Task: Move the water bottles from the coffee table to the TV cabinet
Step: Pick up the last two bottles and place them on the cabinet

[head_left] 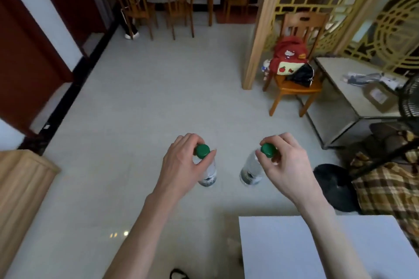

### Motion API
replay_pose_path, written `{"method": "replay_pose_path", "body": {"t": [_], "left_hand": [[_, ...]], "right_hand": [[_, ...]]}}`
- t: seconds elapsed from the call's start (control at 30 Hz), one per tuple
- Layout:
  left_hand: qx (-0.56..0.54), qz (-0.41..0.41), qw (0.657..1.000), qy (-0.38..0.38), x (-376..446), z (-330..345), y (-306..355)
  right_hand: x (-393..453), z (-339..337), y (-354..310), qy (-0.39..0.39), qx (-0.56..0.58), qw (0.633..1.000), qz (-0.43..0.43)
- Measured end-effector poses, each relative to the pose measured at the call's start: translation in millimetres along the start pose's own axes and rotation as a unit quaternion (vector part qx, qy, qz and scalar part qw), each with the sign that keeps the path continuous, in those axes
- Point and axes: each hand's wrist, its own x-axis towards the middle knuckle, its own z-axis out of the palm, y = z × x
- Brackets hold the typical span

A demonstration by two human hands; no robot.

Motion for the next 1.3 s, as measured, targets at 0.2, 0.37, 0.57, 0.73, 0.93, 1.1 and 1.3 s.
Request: {"method": "replay_pose_path", "body": {"t": [0.2, 0.37, 0.57, 0.73, 0.93, 1.1, 1.3], "left_hand": [[0.022, -0.027, 0.996, 0.081, 21, -82, -81], [0.065, -0.069, 0.986, 0.136, 29, -146, -142], [0.103, -0.142, 0.968, 0.179, 39, -217, -218], [0.136, -0.204, 0.946, 0.210, 58, -264, -280], [0.182, -0.276, 0.910, 0.251, 93, -314, -339], [0.205, -0.314, 0.879, 0.295, 116, -356, -377], [0.223, -0.362, 0.842, 0.332, 127, -403, -420]], "right_hand": [[66, 89, -91, -0.032, 0.035, 0.996, -0.070], [110, 165, -164, -0.096, 0.082, 0.985, -0.117], [166, 254, -255, -0.171, 0.112, 0.959, -0.198], [217, 324, -325, -0.218, 0.139, 0.934, -0.248], [281, 391, -405, -0.291, 0.145, 0.888, -0.324], [324, 444, -475, -0.339, 0.136, 0.836, -0.409], [351, 506, -557, -0.371, 0.152, 0.793, -0.459]]}}
